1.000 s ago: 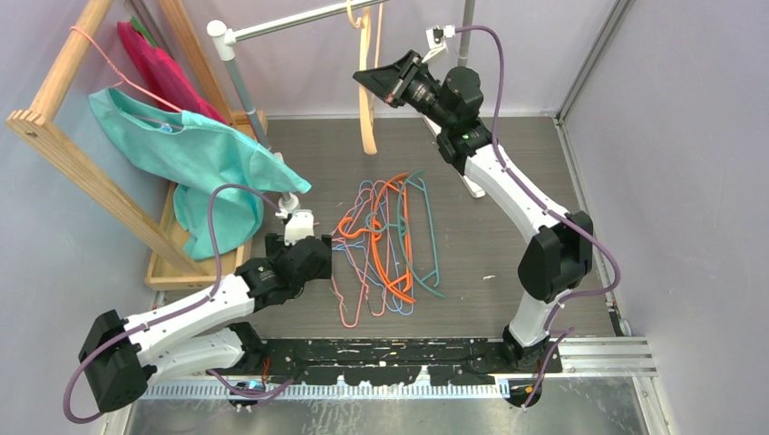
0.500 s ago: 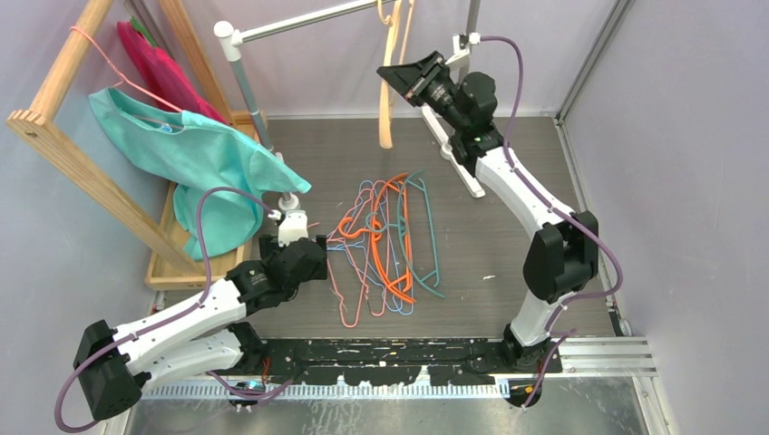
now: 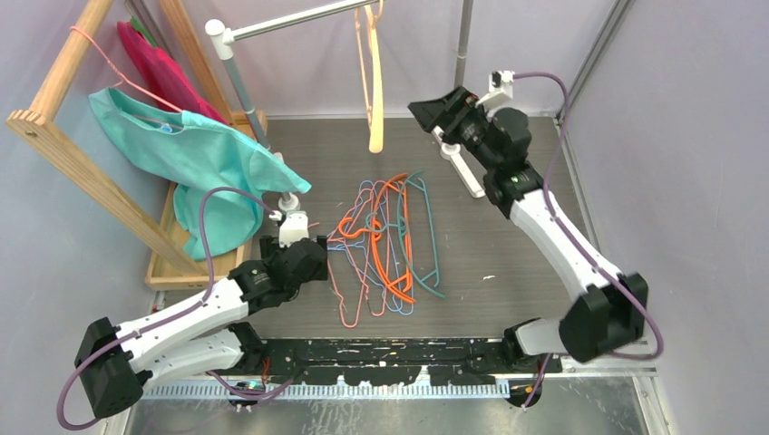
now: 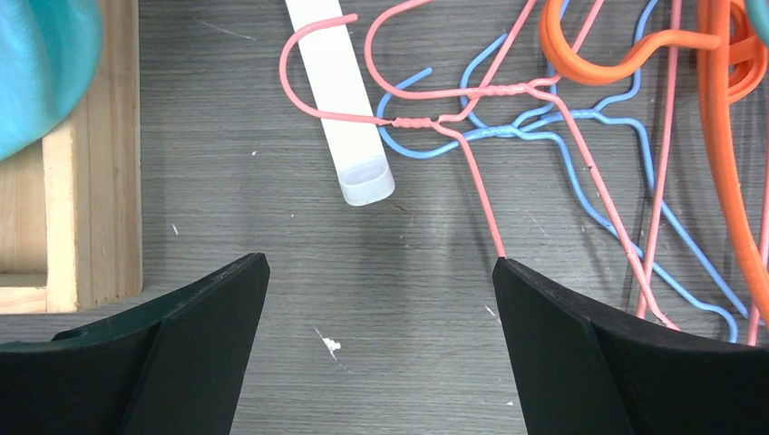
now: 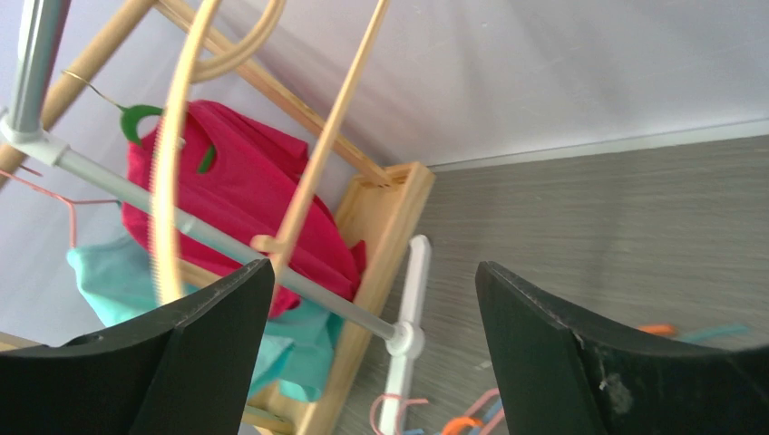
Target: Organize the hangers
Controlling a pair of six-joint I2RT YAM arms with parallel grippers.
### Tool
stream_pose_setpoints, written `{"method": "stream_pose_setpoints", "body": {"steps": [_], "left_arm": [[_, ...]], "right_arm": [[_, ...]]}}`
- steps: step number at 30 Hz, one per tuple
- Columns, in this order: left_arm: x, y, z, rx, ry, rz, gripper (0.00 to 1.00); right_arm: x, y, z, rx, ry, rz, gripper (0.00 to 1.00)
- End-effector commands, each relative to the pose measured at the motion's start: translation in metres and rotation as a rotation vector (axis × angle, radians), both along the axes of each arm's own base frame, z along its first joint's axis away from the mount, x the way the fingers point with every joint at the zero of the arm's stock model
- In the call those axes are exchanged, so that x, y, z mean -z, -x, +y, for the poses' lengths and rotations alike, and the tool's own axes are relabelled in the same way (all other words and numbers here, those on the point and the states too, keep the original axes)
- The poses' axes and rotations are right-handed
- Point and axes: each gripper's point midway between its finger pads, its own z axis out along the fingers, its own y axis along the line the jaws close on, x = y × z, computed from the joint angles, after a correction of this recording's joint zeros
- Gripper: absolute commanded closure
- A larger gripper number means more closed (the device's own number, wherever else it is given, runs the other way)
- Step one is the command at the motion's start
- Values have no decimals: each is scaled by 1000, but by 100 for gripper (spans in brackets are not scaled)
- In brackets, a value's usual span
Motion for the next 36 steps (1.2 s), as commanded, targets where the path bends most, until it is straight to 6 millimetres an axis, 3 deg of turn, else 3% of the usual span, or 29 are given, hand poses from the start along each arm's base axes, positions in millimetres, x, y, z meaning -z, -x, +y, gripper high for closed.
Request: {"method": "stream_pose_setpoints", "body": {"steps": [1, 4, 11, 14, 17, 22, 31, 36], "left_arm": [[1, -5, -2, -16, 7, -26, 2], [5, -6, -4, -15, 2, -20, 2], [12, -9, -9, -8, -11, -3, 2], [16, -9, -9, -11, -19, 7, 2], [17, -10, -12, -9, -13, 12, 2], [20, -10, -14, -6, -19, 21, 2], [28, -10, -14, -7, -46, 42, 2], [30, -9, -13, -9, -50, 51, 2]], "right_arm": [[9, 30, -34, 129, 169, -51, 10], [62, 52, -38, 167, 332, 59, 11], [230, 119, -11, 35, 659, 326, 23], [271, 139, -5, -28, 725, 397, 30], [294, 150, 3, -72, 759, 428, 34], [315, 158, 13, -130, 788, 461, 38], [332, 171, 22, -176, 814, 470, 41], [342, 174, 24, -186, 818, 495, 48]]}}
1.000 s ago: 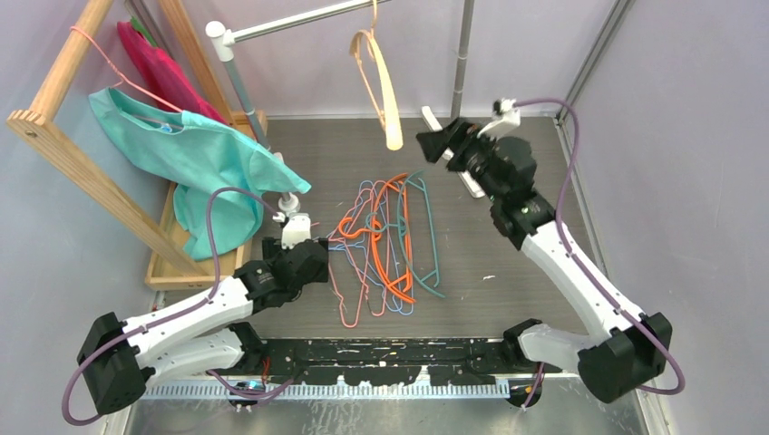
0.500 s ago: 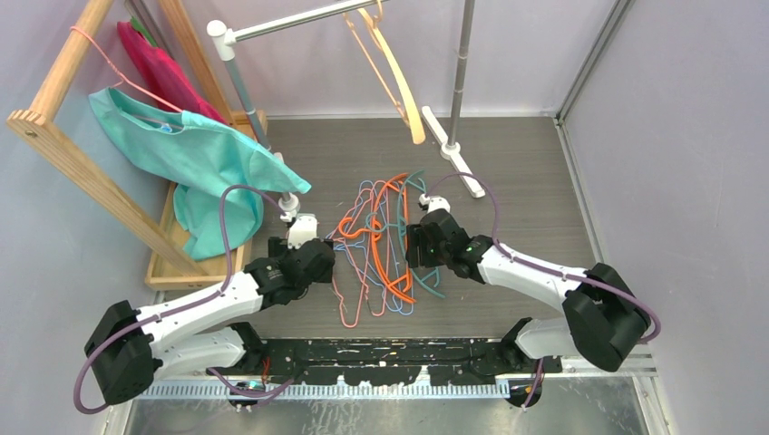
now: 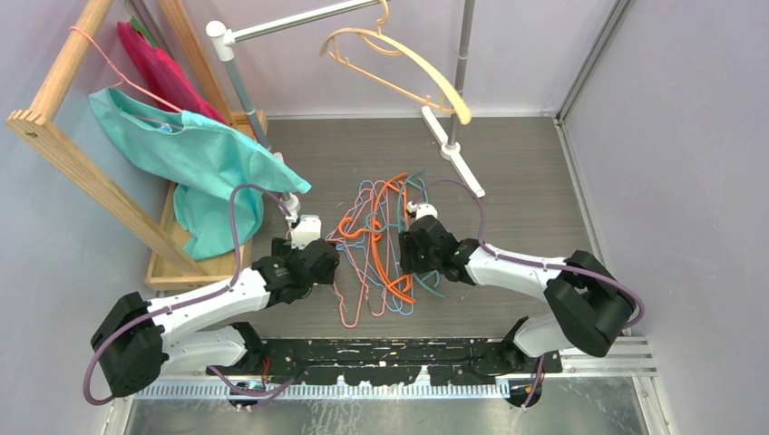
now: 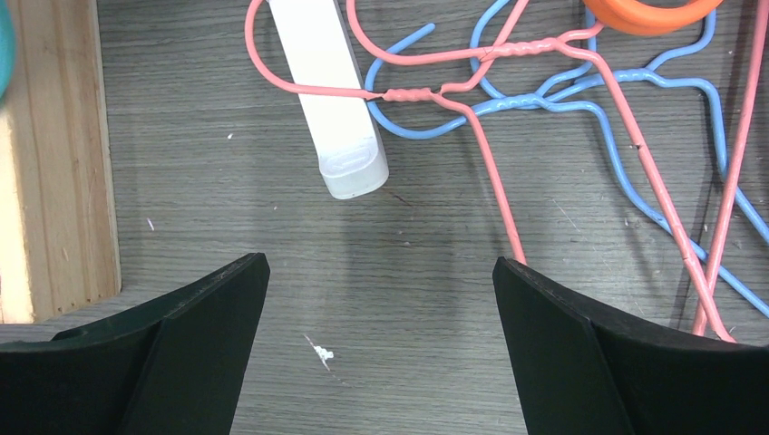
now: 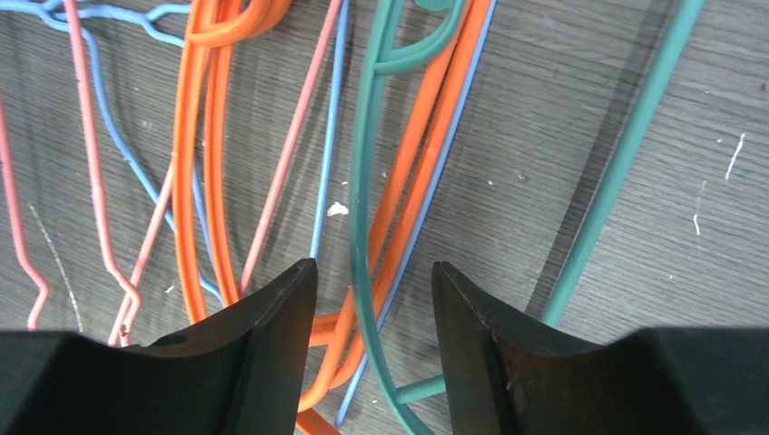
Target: Organize the hangers
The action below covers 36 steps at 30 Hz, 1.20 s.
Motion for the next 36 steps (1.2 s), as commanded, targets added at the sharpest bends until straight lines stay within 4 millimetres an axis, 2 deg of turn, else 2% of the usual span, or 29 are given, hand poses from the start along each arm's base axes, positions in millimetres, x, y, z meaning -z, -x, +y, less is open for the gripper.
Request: {"method": "stream_pose_setpoints", "body": {"steps": [1, 4, 8, 10, 13, 15, 22, 25, 27, 32, 36], "left_arm": [[-8, -6, -7, -15, 40, -38, 2], [-10, -6, -5, -19, 47, -47, 2], [-13, -5, -4, -21, 56, -56, 2], [-13, -5, -5, -23, 63, -58, 2], [-12, -5, -5, -27, 65, -55, 2], [-11, -5, -5, -28, 65, -53, 2], [-10, -5, -6, -29, 65, -46, 2], [-10, -6, -7, -32, 70, -47, 2], [-10, -6, -9, -30, 76, -47, 2], [-10, -5, -9, -31, 89, -46, 2], [-8, -4, -9, -32, 86, -42, 2]], "right_arm": [[-1, -4, 6, 6, -24, -22, 49], [-3, -5, 2, 26, -23, -33, 59], [-10, -6, -1, 52, -25, -42, 92], [-13, -5, -3, 56, -27, -43, 98], [-22, -3, -2, 52, -43, -43, 99], [-38, -1, 3, 35, -84, -53, 99], [-128, 19, 48, -168, -361, -86, 99], [-153, 23, 57, -215, -407, -91, 99], [-152, 18, 53, -191, -377, -99, 99], [-121, 14, 42, -153, -286, -78, 97], [-108, 14, 39, -142, -278, -79, 97]]}}
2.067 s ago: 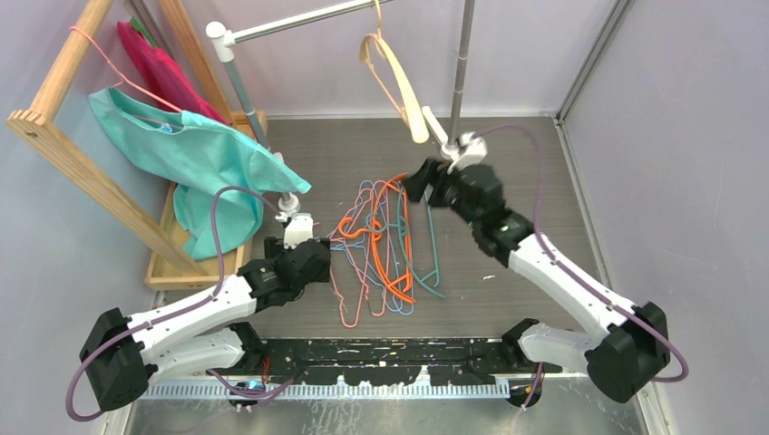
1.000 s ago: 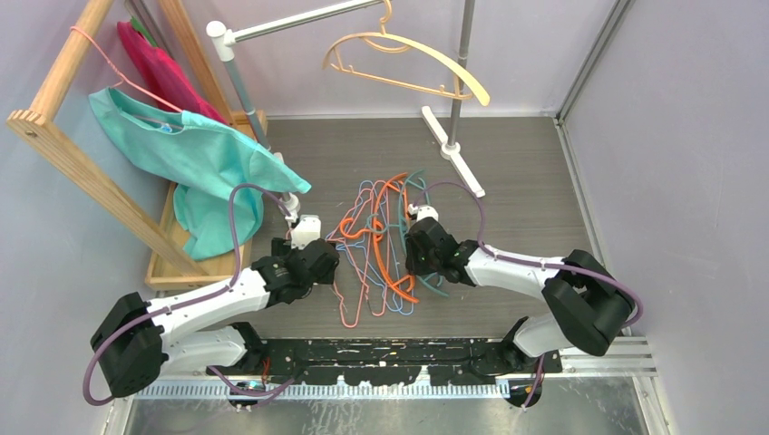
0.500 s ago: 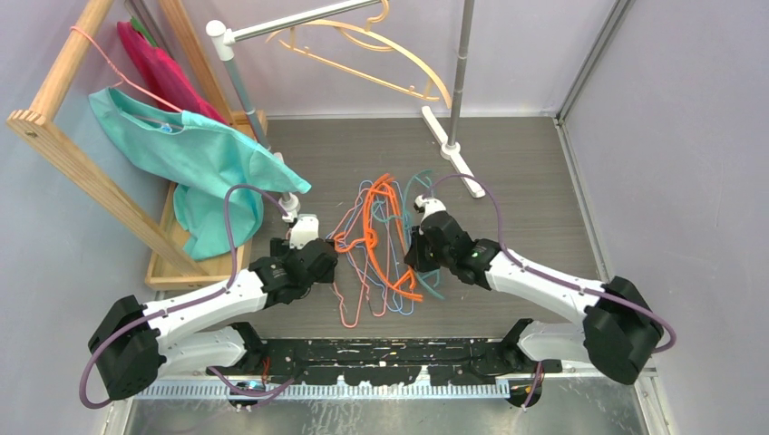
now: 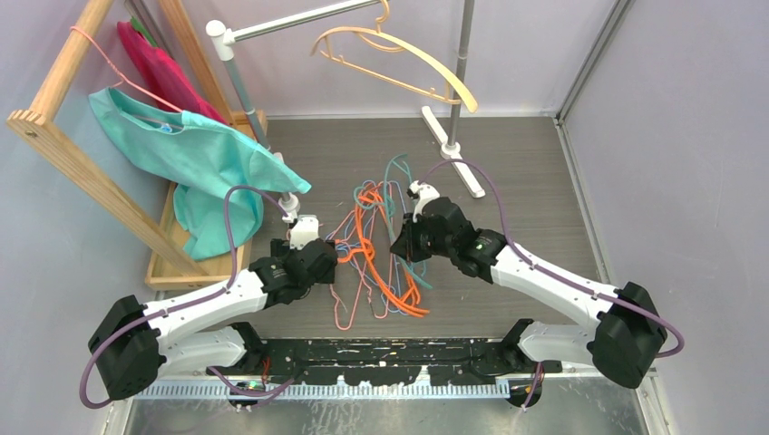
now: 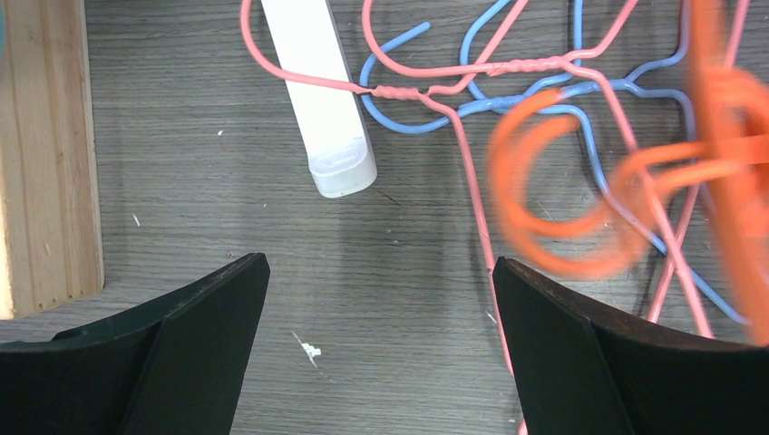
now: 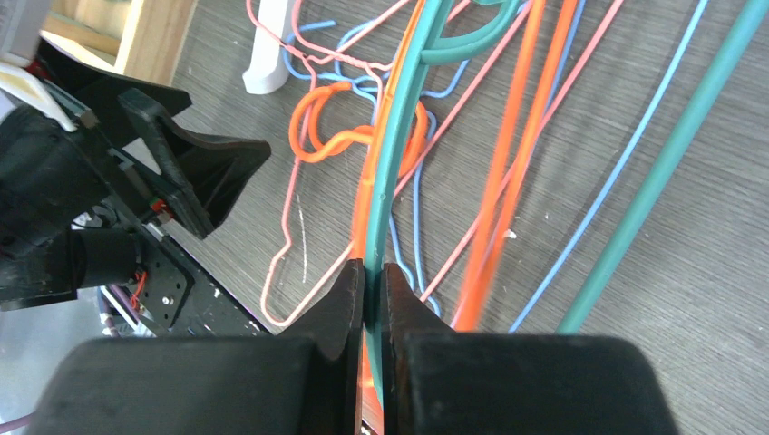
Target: Organize the hangers
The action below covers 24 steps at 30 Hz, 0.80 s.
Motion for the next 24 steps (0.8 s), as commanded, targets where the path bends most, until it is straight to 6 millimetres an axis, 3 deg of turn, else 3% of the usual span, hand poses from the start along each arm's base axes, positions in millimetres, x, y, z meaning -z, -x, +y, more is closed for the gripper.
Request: {"method": "stream_pose_setpoints", "body": {"steps": [1, 5, 14, 24], "left_arm": [[-5, -5, -5, -17, 38, -35, 2], [-4, -5, -5, -17, 31, -32, 2], [-11, -10, -8, -18, 14, -32, 2], [-21, -13, -7, -21, 7, -52, 2]], "right_arm": [[4, -4, -2, 10, 8, -38, 98], [-16, 1, 12, -63, -59, -63, 99], [-148, 12, 71, -300, -392, -161, 99], [-233, 18, 96, -426, -564, -249, 99]]}}
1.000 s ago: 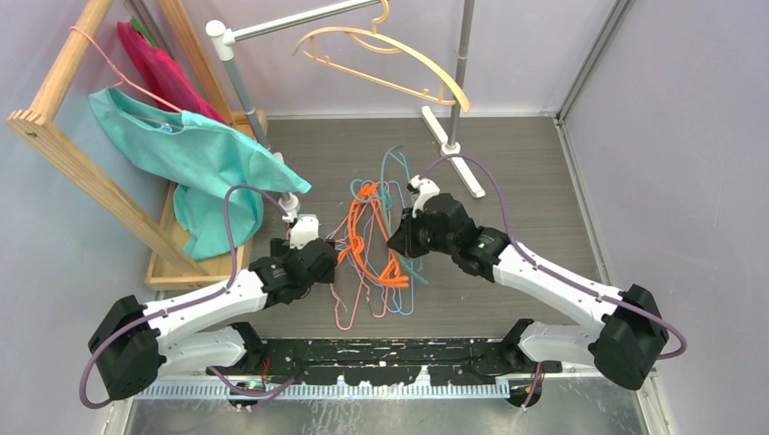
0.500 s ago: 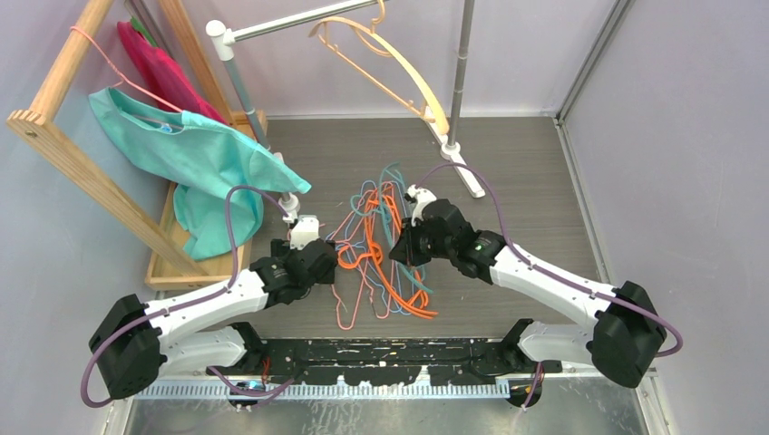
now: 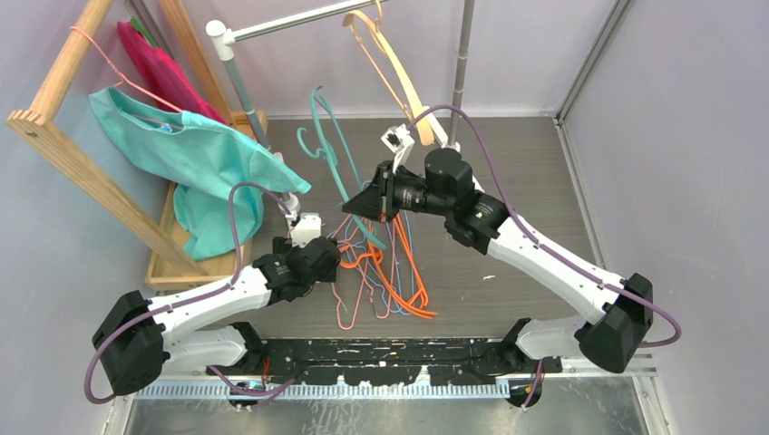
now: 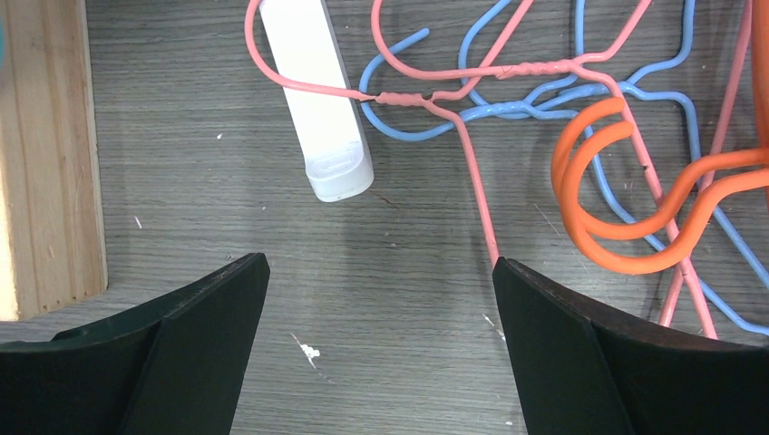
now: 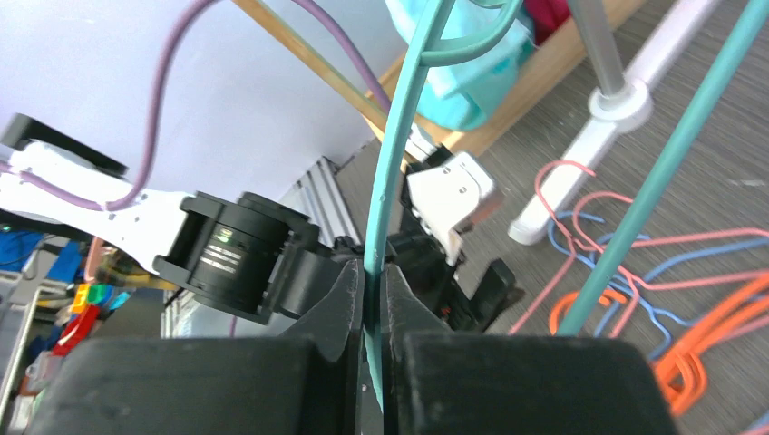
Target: Organize the hangers
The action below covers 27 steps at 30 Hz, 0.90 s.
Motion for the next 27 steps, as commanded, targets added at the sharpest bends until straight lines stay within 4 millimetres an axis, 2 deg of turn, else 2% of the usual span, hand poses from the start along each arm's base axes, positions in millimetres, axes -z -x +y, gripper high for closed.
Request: {"method": "stream_pose_setpoints", "body": {"steps": [1, 6, 12, 16, 21, 27], "left_arm": [[-21, -11, -5, -21, 29, -68, 2], [-25, -11, -5, -20, 42, -77, 2], [-30, -9, -3, -23, 57, -86, 2], [-33, -8, -1, -25, 65, -97, 2], [-37, -7, 3, -28, 59, -106, 2], [-41, -6, 6, -28, 62, -120, 2]], "right_arm": [[-62, 7, 15, -91, -141, -96, 99], [-105, -3, 19, -69, -194, -200, 99], [-139, -47, 26, 79, -231, -283, 99], [-148, -79, 38, 138, -261, -280, 99], [-148, -113, 53, 167, -296, -261, 99], [-164, -142, 47, 172, -406, -274, 99]]}}
